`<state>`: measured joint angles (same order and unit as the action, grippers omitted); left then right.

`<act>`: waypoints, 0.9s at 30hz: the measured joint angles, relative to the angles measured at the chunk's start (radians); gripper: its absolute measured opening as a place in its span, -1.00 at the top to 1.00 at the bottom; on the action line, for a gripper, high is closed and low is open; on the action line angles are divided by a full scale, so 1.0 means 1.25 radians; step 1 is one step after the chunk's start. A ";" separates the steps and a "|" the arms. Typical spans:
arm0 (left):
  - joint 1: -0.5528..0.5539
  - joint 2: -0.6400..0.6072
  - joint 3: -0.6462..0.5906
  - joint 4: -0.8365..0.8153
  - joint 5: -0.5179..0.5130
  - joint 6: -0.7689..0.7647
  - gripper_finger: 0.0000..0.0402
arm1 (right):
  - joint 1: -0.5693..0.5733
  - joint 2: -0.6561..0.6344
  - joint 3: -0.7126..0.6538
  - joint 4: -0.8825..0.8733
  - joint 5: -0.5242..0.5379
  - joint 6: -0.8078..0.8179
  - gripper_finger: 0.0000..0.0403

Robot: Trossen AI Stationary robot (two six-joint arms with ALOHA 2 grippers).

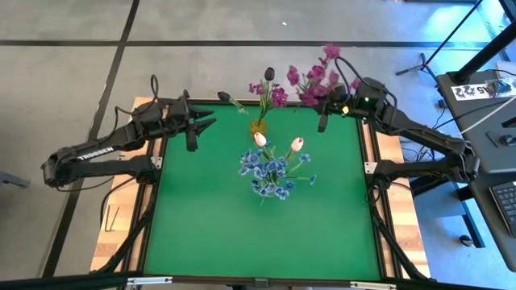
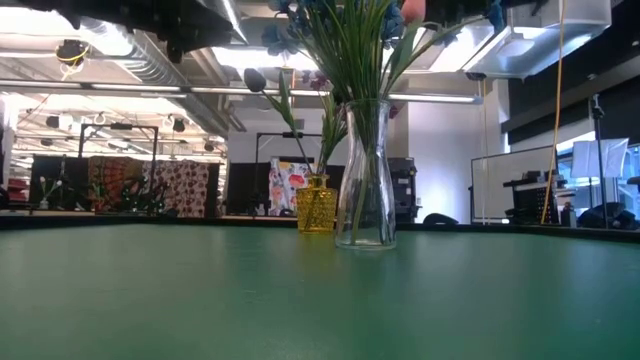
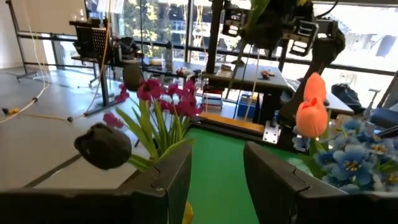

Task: Sort flowers into vase by color
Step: Put the violet flowers in the yellow vase

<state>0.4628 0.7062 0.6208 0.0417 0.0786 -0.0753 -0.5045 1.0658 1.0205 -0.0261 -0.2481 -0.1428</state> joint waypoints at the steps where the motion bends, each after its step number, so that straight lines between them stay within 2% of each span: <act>1: 0.000 0.000 -0.006 0.003 0.000 0.000 0.29 | 0.000 -0.013 -0.021 0.021 0.000 0.001 0.92; 5: 0.000 0.000 -0.020 0.018 0.000 -0.008 0.29 | 0.000 -0.086 -0.138 0.113 0.001 0.014 0.97; 8: 0.000 0.000 -0.020 0.021 0.000 -0.019 0.29 | 0.000 -0.145 -0.245 0.236 0.005 0.051 0.94; 10: 0.000 0.000 -0.020 0.021 0.000 -0.020 0.29 | 0.000 -0.158 -0.301 0.343 0.025 0.072 0.89; 13: 0.000 0.009 -0.020 0.029 -0.003 -0.021 0.29 | 0.000 -0.135 -0.357 0.408 0.057 0.076 0.87; 19: 0.002 0.058 -0.020 0.040 -0.057 -0.015 0.29 | 0.000 -0.051 -0.382 0.516 0.117 0.035 0.85; 23: 0.010 0.119 -0.020 0.111 -0.057 0.000 0.29 | 0.000 0.017 -0.378 0.631 0.078 0.037 0.85; 27: 0.013 0.168 0.005 0.130 -0.050 0.009 0.29 | 0.000 0.064 -0.342 0.637 0.057 0.046 0.84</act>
<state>0.4797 0.9160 0.6272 0.2047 0.0157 -0.0642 -0.5045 1.1452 0.5928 0.7706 -0.1764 -0.0857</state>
